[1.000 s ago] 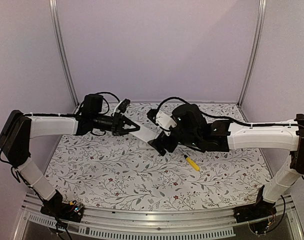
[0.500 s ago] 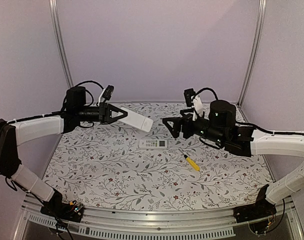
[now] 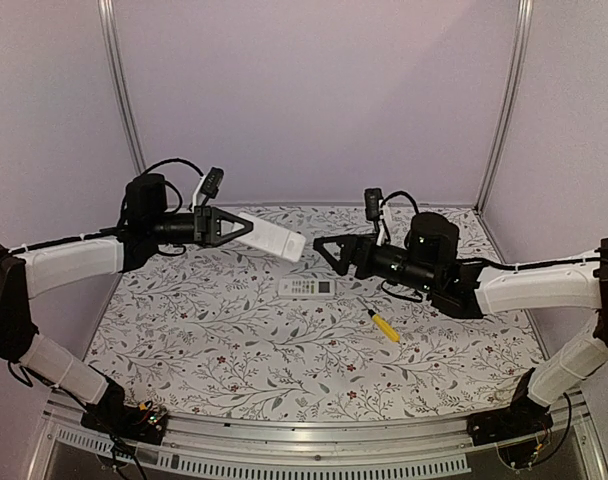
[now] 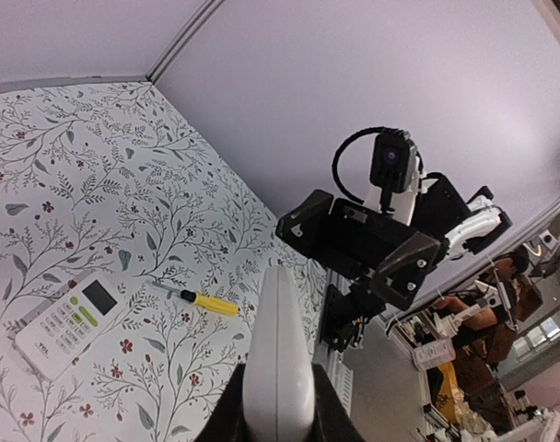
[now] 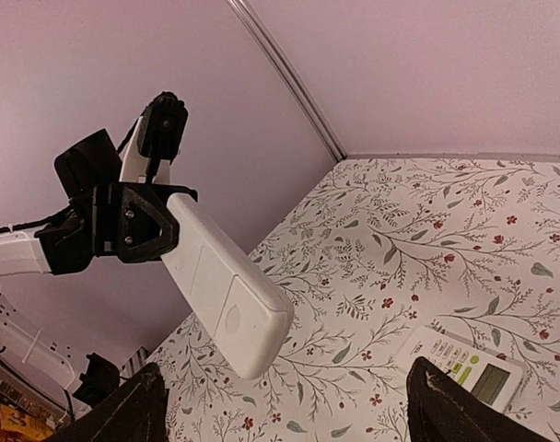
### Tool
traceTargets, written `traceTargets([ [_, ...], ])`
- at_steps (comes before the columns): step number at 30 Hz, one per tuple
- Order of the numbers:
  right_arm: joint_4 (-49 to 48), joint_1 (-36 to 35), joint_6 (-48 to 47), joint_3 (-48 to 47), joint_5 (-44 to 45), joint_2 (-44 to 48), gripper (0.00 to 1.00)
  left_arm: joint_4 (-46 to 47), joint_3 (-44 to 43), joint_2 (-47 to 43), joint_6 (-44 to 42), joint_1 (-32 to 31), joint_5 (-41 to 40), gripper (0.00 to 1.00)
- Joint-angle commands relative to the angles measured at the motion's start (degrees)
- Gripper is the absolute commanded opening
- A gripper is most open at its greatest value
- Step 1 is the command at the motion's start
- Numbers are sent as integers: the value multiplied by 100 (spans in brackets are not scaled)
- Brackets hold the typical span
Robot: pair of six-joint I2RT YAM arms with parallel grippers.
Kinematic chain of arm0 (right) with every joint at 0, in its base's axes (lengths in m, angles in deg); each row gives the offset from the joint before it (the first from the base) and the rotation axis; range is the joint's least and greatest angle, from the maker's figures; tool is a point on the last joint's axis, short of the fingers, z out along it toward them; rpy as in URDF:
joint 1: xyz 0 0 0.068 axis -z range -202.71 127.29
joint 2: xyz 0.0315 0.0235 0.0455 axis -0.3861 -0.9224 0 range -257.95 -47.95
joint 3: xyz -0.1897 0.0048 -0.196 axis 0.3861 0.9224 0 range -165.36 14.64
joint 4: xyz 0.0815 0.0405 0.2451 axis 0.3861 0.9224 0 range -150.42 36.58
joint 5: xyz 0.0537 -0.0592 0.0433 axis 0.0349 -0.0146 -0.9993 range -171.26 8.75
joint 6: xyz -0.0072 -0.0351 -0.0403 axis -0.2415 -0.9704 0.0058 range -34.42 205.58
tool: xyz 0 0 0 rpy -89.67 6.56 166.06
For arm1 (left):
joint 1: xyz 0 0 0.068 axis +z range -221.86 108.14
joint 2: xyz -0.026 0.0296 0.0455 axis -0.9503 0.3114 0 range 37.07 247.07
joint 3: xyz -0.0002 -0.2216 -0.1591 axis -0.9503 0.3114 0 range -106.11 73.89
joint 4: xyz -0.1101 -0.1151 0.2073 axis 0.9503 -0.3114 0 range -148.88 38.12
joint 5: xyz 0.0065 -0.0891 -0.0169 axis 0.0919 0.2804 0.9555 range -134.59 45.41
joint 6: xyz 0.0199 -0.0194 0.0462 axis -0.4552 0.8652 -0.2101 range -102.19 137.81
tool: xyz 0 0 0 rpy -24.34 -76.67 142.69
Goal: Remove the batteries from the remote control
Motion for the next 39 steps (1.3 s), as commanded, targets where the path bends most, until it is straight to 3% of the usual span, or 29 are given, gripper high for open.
traceTargets([
  [1, -346, -20, 469, -312, -649, -490, 85, 193, 38, -52, -64, -81, 64, 0],
  [12, -145, -118, 511, -997, -1276, -1173, 66, 136, 27, -112, -163, -192, 47, 0],
  [24, -146, -118, 790, -1186, -1347, -1440, 48, 119, 20, -148, -224, -261, 49, 0],
  [31, -138, -112, 1003, -1165, -1240, -1512, 32, 110, 20, -213, -275, -299, 47, 0],
  [39, -160, -8, 1159, -944, -1180, -1457, 28, 92, 11, -320, -334, -297, 64, 0],
])
